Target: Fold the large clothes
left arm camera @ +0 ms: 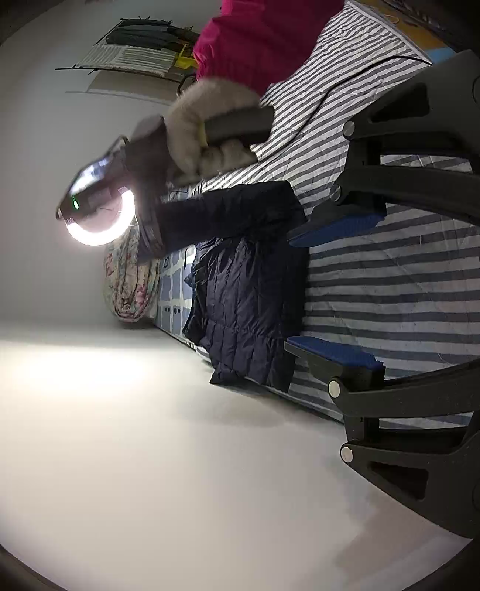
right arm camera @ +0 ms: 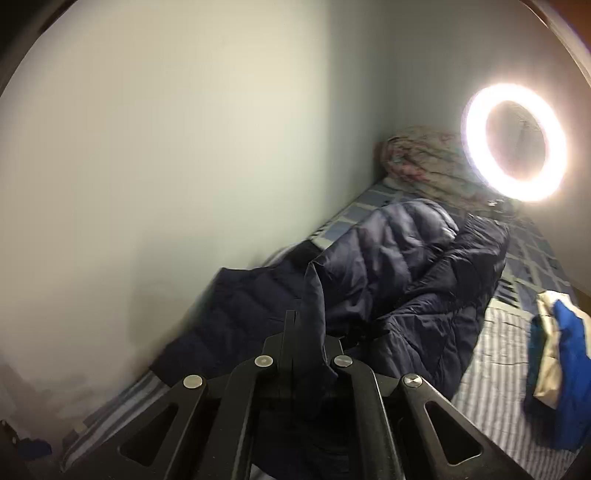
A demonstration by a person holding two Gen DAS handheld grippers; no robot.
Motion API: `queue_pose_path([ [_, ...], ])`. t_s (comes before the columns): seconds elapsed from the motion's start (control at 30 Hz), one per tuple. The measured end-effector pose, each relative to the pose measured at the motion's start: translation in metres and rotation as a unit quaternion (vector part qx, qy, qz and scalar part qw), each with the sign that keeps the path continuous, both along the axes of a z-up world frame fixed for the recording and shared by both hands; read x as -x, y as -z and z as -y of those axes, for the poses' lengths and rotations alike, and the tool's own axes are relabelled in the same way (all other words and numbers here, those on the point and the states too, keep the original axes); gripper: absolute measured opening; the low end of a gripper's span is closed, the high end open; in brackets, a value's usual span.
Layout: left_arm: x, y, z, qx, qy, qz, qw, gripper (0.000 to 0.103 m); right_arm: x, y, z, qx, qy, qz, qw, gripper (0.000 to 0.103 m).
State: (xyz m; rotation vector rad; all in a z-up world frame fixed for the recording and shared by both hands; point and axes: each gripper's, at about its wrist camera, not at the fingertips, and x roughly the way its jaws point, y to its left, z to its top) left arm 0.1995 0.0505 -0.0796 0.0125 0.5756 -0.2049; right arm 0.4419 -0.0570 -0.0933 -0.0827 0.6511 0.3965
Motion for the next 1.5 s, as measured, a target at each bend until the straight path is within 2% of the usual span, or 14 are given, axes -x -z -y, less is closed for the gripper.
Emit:
queue_pose_path([
  [0.27, 0.01, 0.002, -0.016, 0.004, -0.015, 0.001, 0.9999, 0.053, -0.01, 0.041, -0.07, -0.017, -0.081, -0.046, 0.996, 0.002],
  [0.47, 0.013, 0.006, -0.028, 0.007, -0.029, -0.005, 0.9995, 0.053, -0.003, 0.088, -0.118, 0.002, -0.147, -0.08, 0.986, 0.002],
  [0.67, 0.009, 0.009, -0.034, 0.003, -0.038, -0.008, 0.9992, 0.053, 0.005, 0.124, -0.14, 0.015, -0.209, -0.106, 0.972, 0.002],
  [0.7, 0.01, 0.009, -0.034, 0.002, -0.039, -0.009, 0.9992, 0.053, 0.004, 0.129, -0.141, 0.024, -0.199, -0.111, 0.973, 0.002],
  [0.77, 0.007, 0.011, -0.033, -0.001, -0.04, -0.012, 0.9991, 0.053, 0.007, 0.137, -0.144, 0.039, -0.214, -0.118, 0.969, 0.002],
  [0.83, 0.002, 0.013, -0.029, -0.003, -0.04, -0.019, 0.999, 0.053, 0.006, 0.134, -0.138, 0.035, -0.223, -0.118, 0.967, 0.005],
  [0.87, 0.002, 0.014, -0.028, -0.003, -0.041, -0.021, 0.9989, 0.053, 0.005, 0.131, -0.135, 0.026, -0.228, -0.12, 0.966, 0.012],
  [0.9, 0.002, 0.014, -0.029, -0.003, -0.041, -0.022, 0.9989, 0.053, 0.005, 0.125, -0.13, 0.013, -0.232, -0.123, 0.965, 0.024],
  [0.93, 0.002, 0.014, -0.029, -0.003, -0.041, -0.023, 0.9989, 0.053, 0.005, 0.117, -0.126, 0.003, -0.235, -0.121, 0.964, 0.031],
  [1.03, 0.003, 0.013, -0.029, -0.005, -0.042, -0.024, 0.9988, 0.053, 0.012, 0.094, -0.103, -0.019, -0.23, -0.102, 0.968, 0.037],
  [1.1, 0.003, 0.013, -0.027, -0.007, -0.04, -0.024, 0.9989, 0.053, 0.014, 0.082, -0.076, -0.036, -0.212, -0.094, 0.972, 0.046],
  [1.27, -0.013, 0.011, -0.019, -0.004, -0.023, -0.037, 0.999, 0.053, 0.014, 0.066, -0.005, -0.073, -0.132, -0.098, 0.984, 0.051],
  [1.4, -0.043, 0.007, -0.008, 0.006, -0.016, -0.044, 0.9989, 0.053, 0.006, 0.075, 0.051, -0.083, -0.055, -0.116, 0.988, 0.059],
  [1.5, -0.071, 0.005, 0.003, -0.004, -0.01, -0.047, 0.9988, 0.053, 0.005, 0.084, 0.084, -0.093, -0.008, -0.133, 0.987, 0.067],
])
